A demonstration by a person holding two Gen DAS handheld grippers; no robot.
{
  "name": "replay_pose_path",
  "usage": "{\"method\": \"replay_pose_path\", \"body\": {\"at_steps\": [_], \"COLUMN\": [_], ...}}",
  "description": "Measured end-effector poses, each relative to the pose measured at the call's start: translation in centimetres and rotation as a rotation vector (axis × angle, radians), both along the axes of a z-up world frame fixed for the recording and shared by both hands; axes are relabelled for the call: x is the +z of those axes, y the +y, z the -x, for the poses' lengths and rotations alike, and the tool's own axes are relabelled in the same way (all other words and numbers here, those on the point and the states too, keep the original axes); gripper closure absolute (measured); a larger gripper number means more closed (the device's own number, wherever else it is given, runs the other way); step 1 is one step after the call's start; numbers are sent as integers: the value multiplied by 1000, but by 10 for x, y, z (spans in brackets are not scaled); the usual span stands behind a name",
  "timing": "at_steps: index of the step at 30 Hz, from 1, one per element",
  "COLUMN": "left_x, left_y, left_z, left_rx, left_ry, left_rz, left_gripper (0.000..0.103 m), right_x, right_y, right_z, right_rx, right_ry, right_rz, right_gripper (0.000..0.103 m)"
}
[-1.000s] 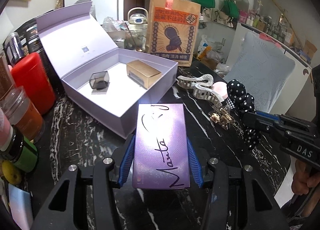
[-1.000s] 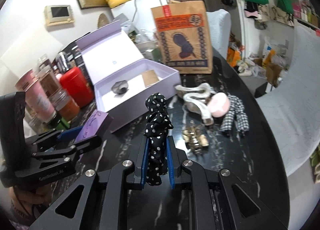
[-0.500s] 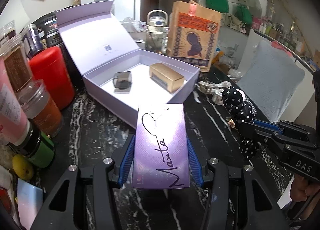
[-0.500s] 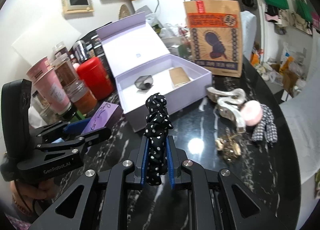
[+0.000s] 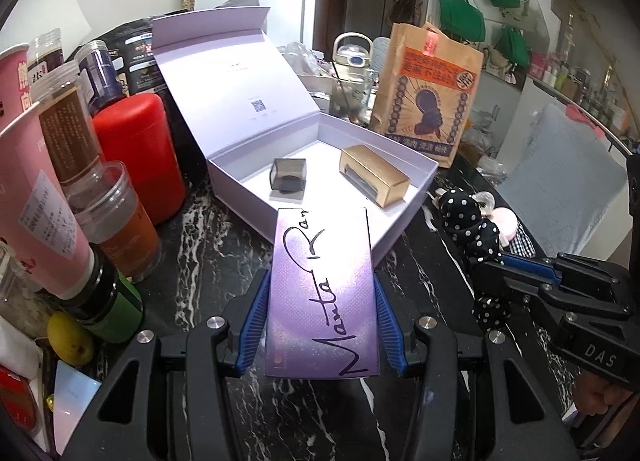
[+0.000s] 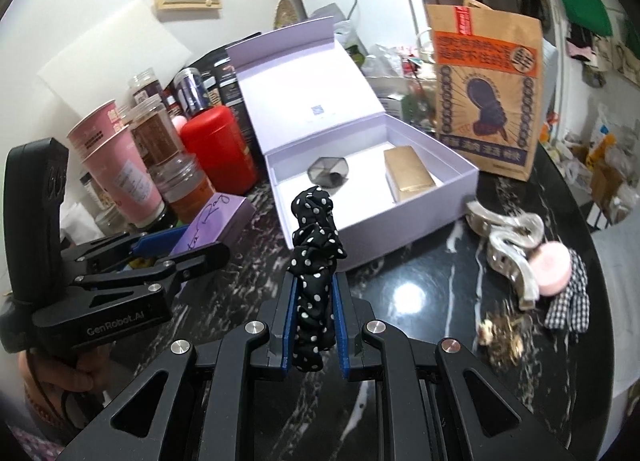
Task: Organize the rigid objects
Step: 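Lift the scrunchie and card and carry them toward the lavender box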
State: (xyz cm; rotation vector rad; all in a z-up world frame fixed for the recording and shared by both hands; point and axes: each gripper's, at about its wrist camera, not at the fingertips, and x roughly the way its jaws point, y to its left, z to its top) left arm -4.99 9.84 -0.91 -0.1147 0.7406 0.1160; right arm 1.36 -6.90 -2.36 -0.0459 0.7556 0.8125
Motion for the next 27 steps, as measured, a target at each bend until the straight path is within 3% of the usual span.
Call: {"method": "replay_pose_path", "body": {"at_steps": [14, 27], "left_x": [15, 30], "left_y": [12, 25], "left_z": [-29, -83], "left_rx": [22, 22], "left_ry": [-35, -66], "left_rz": [5, -20], "left_gripper": [53, 53], "right_x": [19, 38], "right_y": [18, 32], "right_z": [-21, -68], "right_rx": [43, 27], "right_ry": [-34, -68], "right_rz": [-5, -4], "right_gripper": [86, 86]}}
